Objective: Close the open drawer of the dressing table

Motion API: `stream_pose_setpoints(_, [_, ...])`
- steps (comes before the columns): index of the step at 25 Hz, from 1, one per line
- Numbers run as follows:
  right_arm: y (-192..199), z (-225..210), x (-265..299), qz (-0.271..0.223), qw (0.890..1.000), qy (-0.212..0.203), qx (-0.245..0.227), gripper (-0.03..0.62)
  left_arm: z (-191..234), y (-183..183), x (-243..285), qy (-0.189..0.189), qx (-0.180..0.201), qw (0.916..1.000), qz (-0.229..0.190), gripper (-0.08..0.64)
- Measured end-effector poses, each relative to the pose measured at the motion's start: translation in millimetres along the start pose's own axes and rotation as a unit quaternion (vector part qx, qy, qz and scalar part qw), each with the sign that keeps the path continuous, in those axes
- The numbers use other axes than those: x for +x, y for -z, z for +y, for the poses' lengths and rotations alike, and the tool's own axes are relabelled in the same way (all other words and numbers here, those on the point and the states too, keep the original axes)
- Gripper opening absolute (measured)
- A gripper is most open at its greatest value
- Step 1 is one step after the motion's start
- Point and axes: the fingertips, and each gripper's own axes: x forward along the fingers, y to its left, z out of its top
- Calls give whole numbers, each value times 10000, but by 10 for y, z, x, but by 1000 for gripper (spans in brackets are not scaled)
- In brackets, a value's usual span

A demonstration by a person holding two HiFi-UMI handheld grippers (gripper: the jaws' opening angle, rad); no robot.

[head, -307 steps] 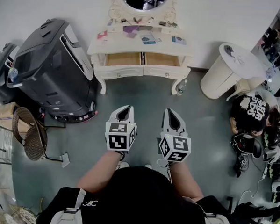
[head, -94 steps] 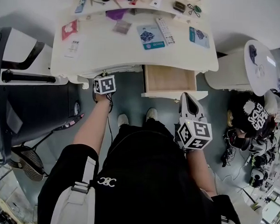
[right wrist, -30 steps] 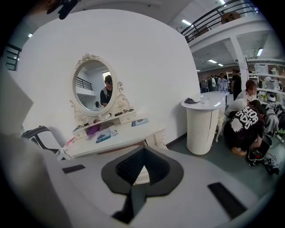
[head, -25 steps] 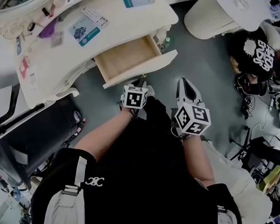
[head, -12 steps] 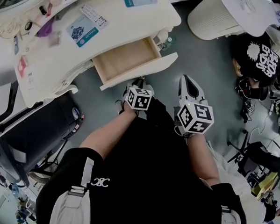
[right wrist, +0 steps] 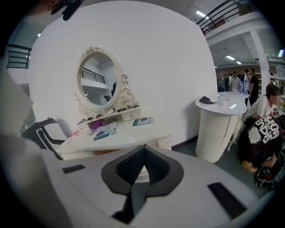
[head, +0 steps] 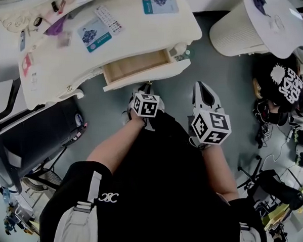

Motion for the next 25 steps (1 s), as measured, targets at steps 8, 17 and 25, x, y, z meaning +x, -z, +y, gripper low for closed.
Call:
stream_pose_setpoints(8, [-162, -108, 166, -17, 9998, -156, -151, 11, 347, -311, 160, -252, -331, 9990, -140, 69])
stream_pose_setpoints(17, [-190, -165, 242, 96, 9994, -182, -269, 11, 732, -680, 349, -418, -408, 9973, -451, 64])
stream_pose_setpoints(25, [-241, -189, 295, 118, 9992, -123, -367, 11, 924, -838, 453, -560, -580, 9959, -418, 66])
